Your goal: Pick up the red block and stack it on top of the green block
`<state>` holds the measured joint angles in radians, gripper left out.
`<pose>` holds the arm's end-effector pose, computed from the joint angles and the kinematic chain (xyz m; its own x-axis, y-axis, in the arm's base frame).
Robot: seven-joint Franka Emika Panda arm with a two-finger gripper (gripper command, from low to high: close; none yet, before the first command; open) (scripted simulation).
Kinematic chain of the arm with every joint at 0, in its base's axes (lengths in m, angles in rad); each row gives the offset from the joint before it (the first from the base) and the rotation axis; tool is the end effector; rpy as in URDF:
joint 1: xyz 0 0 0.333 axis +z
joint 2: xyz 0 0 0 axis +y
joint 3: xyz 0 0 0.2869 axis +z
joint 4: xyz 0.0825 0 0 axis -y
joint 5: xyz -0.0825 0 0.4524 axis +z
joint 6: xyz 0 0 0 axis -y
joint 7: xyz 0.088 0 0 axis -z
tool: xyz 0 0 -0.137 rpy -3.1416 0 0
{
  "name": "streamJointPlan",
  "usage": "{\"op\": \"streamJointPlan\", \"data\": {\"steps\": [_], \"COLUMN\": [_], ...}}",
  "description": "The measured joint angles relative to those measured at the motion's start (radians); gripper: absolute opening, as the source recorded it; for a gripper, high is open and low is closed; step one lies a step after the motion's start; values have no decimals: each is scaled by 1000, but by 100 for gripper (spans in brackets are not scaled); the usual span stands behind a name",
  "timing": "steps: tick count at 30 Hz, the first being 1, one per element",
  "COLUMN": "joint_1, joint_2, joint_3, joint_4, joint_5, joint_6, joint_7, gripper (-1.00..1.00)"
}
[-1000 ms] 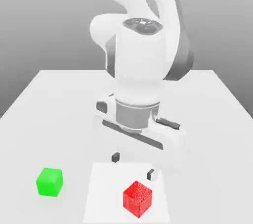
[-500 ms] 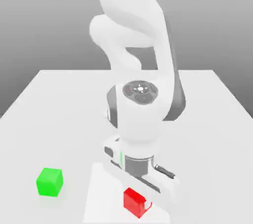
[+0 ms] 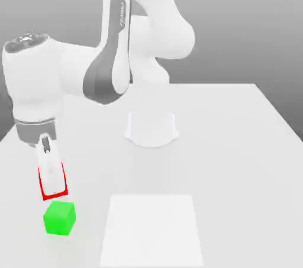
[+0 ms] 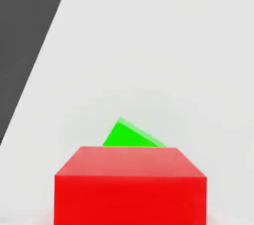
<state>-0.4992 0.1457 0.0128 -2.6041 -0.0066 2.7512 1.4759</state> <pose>0.4073 -0.2147 0.0814 -0.3761 -0.9266 0.0008 -0.9266 0.3761 -0.0013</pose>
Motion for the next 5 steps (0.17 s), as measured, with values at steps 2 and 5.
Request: {"op": "streamJointPlan", "data": {"steps": [2, 5], "joint_1": [0, 0], "joint_2": [56, 56], "joint_3": [0, 0], "joint_4": [2, 2], "joint_5": [-2, -2], "joint_6": [53, 53], "joint_7": [1, 1], "gripper": [100, 100]}}
